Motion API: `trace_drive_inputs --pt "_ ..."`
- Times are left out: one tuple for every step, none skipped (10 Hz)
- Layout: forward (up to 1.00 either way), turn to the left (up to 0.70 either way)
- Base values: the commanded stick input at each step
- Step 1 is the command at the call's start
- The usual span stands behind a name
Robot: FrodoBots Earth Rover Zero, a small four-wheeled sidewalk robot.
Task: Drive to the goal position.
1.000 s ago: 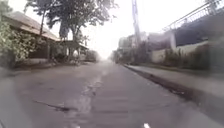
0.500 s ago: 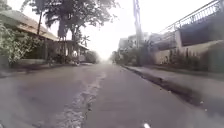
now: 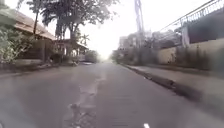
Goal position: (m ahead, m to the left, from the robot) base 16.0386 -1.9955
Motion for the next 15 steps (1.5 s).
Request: trace_drive_inputs --pt "1.00 0.00" --pt "1.00 0.00" --pt "1.00 0.00" --pt "1.00 0.00" --pt "1.00 0.00" --pt "1.00 0.00" --pt "1.00 0.00" --pt "1.00 0.00" --pt "1.00 0.00" --pt "1.00 0.00" --pt "1.00 0.00" --pt "1.00 0.00" --pt "1.00 0.00" --pt "1.00 0.00" --pt "1.00 0.00"
